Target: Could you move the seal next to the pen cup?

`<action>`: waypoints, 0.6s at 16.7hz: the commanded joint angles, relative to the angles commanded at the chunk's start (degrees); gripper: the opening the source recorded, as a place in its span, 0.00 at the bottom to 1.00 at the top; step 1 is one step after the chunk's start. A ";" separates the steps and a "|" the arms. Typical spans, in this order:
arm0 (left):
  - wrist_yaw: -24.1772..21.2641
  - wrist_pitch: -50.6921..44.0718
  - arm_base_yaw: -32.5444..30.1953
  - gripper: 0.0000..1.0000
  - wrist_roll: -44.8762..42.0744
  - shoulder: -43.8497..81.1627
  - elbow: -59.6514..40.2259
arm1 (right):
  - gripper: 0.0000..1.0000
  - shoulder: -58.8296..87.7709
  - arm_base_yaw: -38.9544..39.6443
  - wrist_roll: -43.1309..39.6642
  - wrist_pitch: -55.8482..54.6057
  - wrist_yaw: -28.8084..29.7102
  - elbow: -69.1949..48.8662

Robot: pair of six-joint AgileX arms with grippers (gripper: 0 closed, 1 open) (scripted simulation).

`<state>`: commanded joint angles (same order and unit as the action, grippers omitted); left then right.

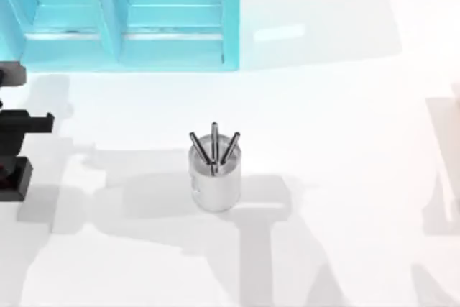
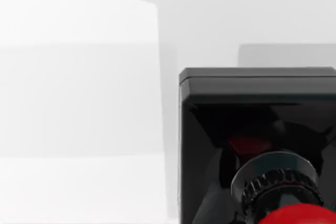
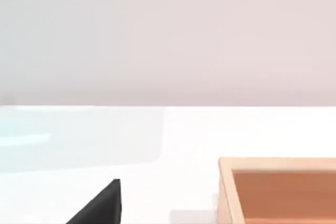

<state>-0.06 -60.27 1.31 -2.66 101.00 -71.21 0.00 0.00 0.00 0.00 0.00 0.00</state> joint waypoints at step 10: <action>0.03 -21.94 -18.32 0.00 18.27 -3.67 -18.40 | 1.00 0.00 0.00 0.00 0.00 0.00 0.00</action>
<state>-0.02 -82.22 -17.01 15.61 97.33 -89.61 0.00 0.00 0.00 0.00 0.00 0.00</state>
